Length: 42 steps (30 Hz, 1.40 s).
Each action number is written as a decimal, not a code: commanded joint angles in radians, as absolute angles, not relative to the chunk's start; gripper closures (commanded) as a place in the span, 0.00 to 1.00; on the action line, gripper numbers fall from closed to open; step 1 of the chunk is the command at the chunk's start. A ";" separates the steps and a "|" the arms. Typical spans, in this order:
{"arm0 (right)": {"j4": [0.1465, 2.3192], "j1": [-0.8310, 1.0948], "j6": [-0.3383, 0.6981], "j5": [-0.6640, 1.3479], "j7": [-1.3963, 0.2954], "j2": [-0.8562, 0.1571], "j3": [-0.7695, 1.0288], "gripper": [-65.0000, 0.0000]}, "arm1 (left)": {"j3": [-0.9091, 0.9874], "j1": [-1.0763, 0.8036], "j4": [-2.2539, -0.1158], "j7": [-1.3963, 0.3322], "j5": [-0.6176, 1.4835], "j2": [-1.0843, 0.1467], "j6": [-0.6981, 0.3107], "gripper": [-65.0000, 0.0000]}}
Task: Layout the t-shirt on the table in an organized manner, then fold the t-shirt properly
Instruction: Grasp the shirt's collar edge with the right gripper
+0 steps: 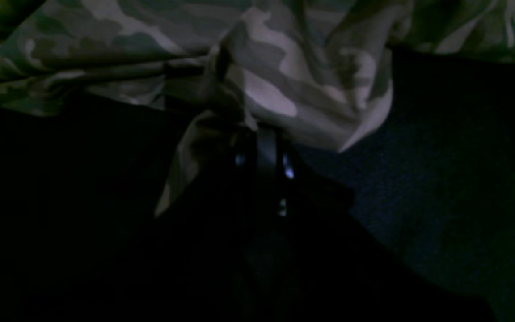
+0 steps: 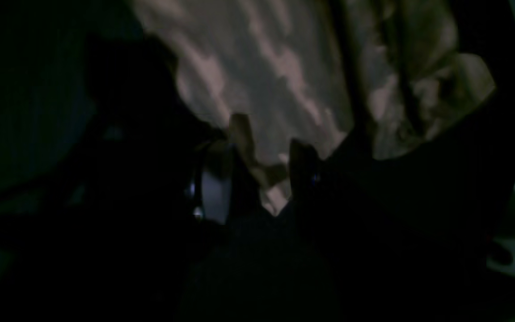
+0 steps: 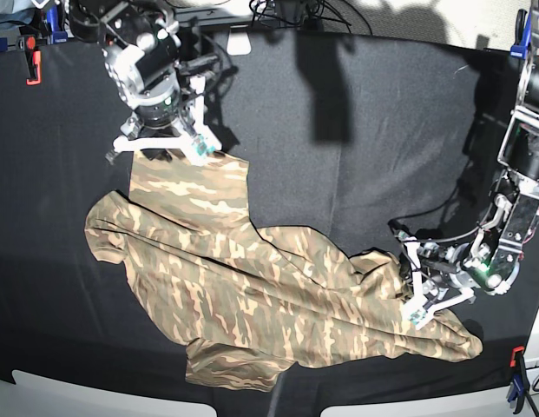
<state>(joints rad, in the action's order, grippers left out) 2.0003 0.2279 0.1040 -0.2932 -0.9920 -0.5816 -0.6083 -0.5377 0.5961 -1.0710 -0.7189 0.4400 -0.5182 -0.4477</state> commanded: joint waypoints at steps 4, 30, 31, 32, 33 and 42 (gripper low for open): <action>1.949 0.216 0.199 -0.313 -0.980 -0.590 -0.603 0.68 | -0.530 0.629 -1.087 -0.687 0.445 -0.530 -0.444 1.00; 1.882 0.216 0.239 -0.390 -0.852 -0.590 -0.603 0.52 | -0.530 0.629 -1.087 -0.681 0.445 -0.530 -0.444 1.00; 1.873 0.215 0.239 -0.391 -0.848 -0.590 -0.603 0.52 | -0.530 0.629 -1.087 -0.681 0.445 -0.530 -0.444 1.00; 1.863 0.213 0.239 -0.395 -0.845 -0.590 -0.603 0.52 | -0.530 0.629 -1.087 -0.681 0.445 -0.530 -0.444 1.00; 1.854 0.208 0.238 -0.408 -0.844 -0.590 -0.603 0.52 | -0.530 0.629 -1.087 -0.681 0.445 -0.530 -0.444 1.00; 1.832 0.128 0.224 -0.426 -0.844 -0.590 -0.603 0.53 | -0.530 0.629 -1.087 -0.681 0.445 -0.530 -0.444 1.00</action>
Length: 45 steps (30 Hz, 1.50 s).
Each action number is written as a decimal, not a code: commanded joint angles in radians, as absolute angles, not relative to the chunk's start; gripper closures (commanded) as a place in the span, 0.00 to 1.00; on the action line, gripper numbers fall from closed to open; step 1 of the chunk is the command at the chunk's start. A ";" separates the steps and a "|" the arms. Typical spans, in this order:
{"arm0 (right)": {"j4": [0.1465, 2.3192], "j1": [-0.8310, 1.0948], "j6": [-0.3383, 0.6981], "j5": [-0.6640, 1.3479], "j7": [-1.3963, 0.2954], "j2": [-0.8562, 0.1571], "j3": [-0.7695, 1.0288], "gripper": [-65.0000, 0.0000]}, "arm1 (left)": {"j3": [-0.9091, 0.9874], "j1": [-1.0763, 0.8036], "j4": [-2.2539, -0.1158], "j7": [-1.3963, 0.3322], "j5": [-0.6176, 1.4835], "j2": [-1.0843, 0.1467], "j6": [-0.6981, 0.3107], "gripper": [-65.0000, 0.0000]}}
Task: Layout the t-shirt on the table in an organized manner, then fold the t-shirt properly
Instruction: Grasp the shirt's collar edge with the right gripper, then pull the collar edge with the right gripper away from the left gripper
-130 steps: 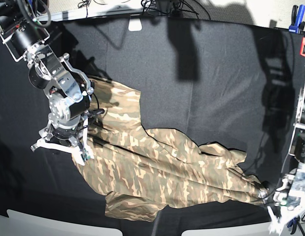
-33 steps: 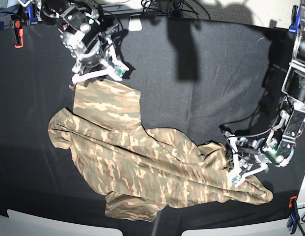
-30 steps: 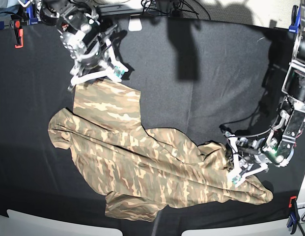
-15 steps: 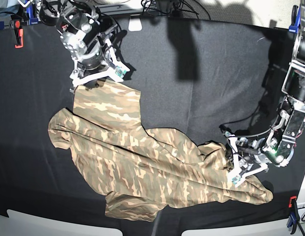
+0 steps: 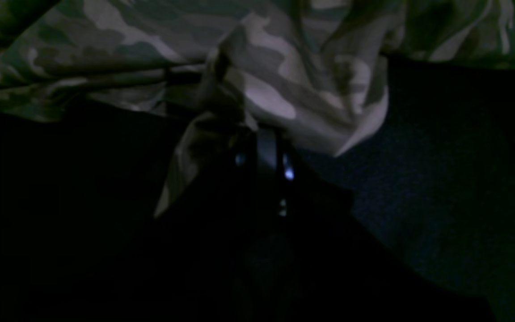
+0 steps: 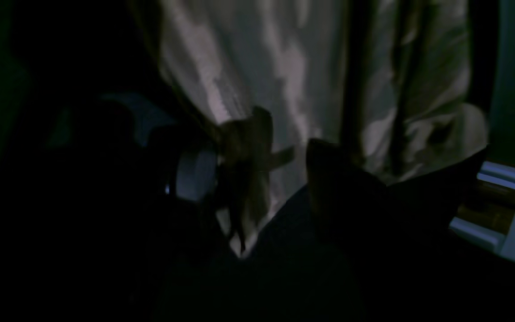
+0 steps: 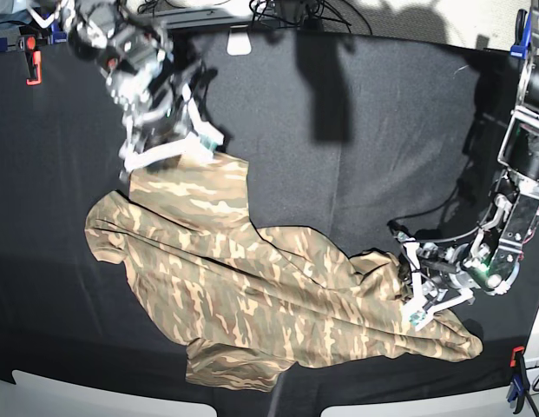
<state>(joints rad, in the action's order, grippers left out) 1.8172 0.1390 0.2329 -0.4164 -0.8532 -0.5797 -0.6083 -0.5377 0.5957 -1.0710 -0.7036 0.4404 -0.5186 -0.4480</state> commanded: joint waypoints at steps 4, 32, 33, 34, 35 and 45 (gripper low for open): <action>1.830 0.119 0.225 -0.399 -0.832 -0.590 -0.603 0.62 | -0.530 0.629 -1.087 -0.681 0.445 -0.530 -0.444 1.00; 1.780 0.119 0.546 -0.251 -0.822 -0.731 -0.605 0.62 | -0.530 0.629 -1.087 -0.680 0.445 -0.530 -0.444 1.00; 1.780 0.119 0.542 -0.260 -0.820 -0.731 -0.605 0.62 | -0.530 0.629 -1.087 -0.680 0.445 -0.530 -0.444 1.00; 1.780 0.119 0.527 -0.262 -0.814 -0.731 -0.605 0.62 | -0.530 0.629 -1.087 -0.680 0.445 -0.530 -0.444 1.00; 1.780 0.119 0.500 -0.262 -0.801 -0.728 -0.605 0.62 | -0.530 0.629 -1.087 -0.680 0.445 -0.530 -0.444 1.00; 1.780 0.118 0.403 -0.314 -0.741 -0.703 -0.605 0.70 | -0.530 0.629 -1.087 -0.680 0.445 -0.530 -0.444 1.00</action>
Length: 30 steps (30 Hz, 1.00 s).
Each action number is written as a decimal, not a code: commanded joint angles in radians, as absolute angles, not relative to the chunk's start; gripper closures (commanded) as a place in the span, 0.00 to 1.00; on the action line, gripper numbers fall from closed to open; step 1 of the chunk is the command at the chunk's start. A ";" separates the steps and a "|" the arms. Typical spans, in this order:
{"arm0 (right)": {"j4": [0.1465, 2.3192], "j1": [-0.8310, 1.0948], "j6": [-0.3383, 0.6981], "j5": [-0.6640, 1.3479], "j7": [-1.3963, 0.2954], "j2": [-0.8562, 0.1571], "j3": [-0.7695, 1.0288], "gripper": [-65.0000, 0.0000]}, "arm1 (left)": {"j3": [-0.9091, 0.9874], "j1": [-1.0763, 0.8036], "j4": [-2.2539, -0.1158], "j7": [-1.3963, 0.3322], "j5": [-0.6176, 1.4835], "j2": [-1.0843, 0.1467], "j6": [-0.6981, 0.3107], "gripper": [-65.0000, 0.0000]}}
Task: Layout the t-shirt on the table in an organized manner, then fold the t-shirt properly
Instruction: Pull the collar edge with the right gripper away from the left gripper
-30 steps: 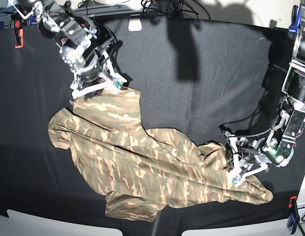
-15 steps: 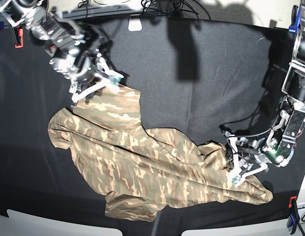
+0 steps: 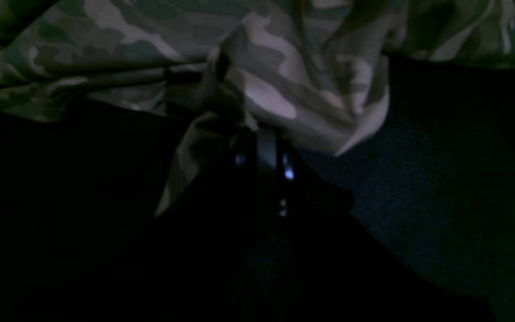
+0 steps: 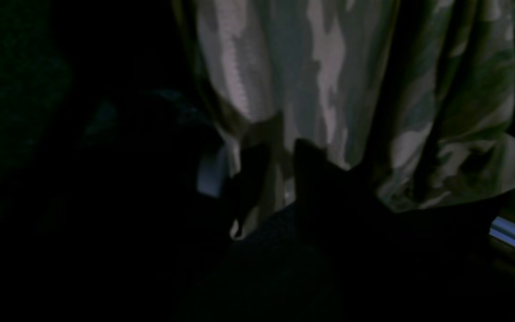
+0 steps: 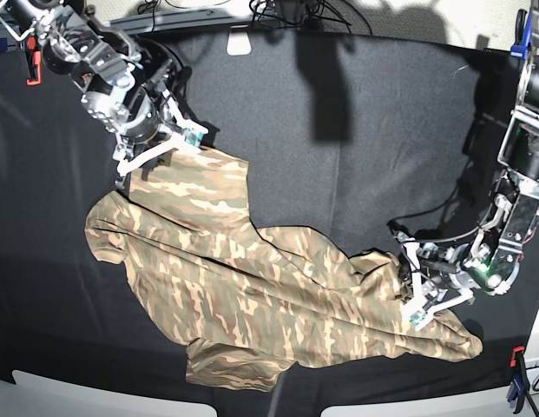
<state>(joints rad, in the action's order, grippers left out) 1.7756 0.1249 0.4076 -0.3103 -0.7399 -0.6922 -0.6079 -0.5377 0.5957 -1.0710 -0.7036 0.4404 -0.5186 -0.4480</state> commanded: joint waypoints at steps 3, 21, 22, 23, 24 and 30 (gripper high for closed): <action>1.780 0.119 0.403 -0.314 -0.740 -0.703 -0.605 0.88 | -0.530 0.629 -1.087 -0.680 0.445 -0.530 -0.444 1.00; 1.780 0.120 0.351 -0.313 -0.740 -0.647 -0.604 1.00 | -0.530 0.632 -1.087 -0.699 0.357 -0.538 -0.432 1.00; 1.780 0.120 0.351 -0.309 -0.741 -0.646 -0.604 1.00 | -0.530 0.632 -1.087 -0.710 0.360 -0.539 -0.428 1.00; 1.780 0.120 0.350 -0.301 -0.741 -0.646 -0.604 1.00 | -0.530 0.632 -1.089 -0.720 0.360 -0.541 -0.419 1.00; 1.780 0.120 0.350 -0.291 -0.741 -0.646 -0.604 1.00 | -0.530 0.632 -1.091 -0.731 0.360 -0.544 -0.417 1.00; 1.798 0.130 0.351 -0.203 -0.741 -0.649 -0.602 1.00 | -0.530 0.630 -1.144 -0.750 0.360 -0.599 -0.406 1.00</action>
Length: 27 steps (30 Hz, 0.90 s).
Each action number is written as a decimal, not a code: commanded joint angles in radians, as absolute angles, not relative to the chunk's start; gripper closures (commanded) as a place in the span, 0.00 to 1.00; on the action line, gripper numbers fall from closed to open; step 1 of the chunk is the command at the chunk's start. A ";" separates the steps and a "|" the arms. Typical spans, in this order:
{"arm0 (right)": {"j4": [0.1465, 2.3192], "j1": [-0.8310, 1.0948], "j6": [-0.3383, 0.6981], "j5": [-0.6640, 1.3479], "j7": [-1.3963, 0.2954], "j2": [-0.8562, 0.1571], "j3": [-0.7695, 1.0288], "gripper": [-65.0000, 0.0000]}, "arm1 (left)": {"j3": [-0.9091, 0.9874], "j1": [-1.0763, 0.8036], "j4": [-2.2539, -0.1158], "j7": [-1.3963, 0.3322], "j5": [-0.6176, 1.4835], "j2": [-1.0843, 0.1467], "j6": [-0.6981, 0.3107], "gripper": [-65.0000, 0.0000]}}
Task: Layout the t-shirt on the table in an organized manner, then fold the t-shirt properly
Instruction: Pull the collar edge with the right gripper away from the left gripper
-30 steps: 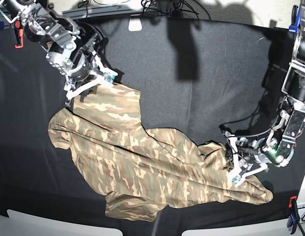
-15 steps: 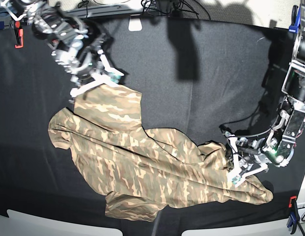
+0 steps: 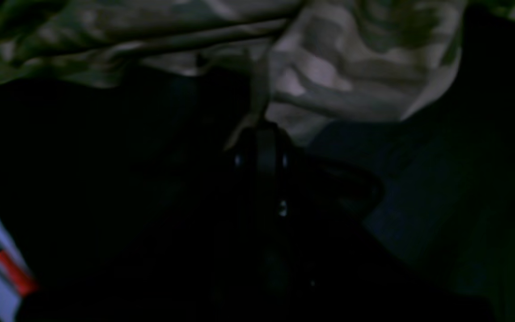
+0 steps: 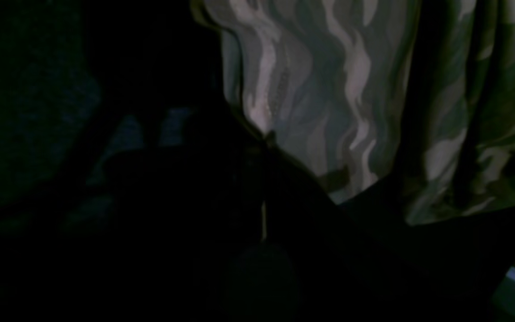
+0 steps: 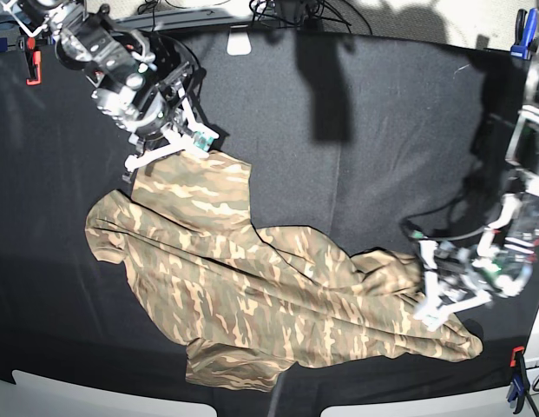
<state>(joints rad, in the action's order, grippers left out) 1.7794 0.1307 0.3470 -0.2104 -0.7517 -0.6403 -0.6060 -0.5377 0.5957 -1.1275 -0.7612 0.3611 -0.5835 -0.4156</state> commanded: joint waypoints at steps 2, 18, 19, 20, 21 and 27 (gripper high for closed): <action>1.824 0.146 0.351 -0.205 -0.744 -0.649 -0.602 1.00 | -0.530 0.626 -1.180 -0.767 0.360 -0.625 -0.368 1.00; 2.174 0.327 0.306 -0.301 -0.887 -0.771 -0.529 1.00 | -0.530 0.456 -1.590 -0.987 0.109 -0.745 -0.204 1.00; 2.181 0.345 0.299 -0.308 -0.888 -0.776 -0.500 1.00 | -0.530 0.449 -1.613 -0.999 0.080 -0.748 -0.189 1.00; 2.185 0.361 0.286 -0.308 -0.888 -0.778 -0.465 1.00 | -0.530 0.444 -1.634 -1.011 0.058 -0.749 -0.182 1.00; 2.188 0.374 0.273 -0.307 -0.887 -0.778 -0.427 1.00 | -0.530 0.442 -1.651 -1.023 0.038 -0.749 -0.181 1.00; 2.191 0.402 0.224 -0.272 -0.880 -0.764 -0.196 1.00 | -0.530 0.392 -1.675 -1.028 -0.037 -0.748 -0.141 1.00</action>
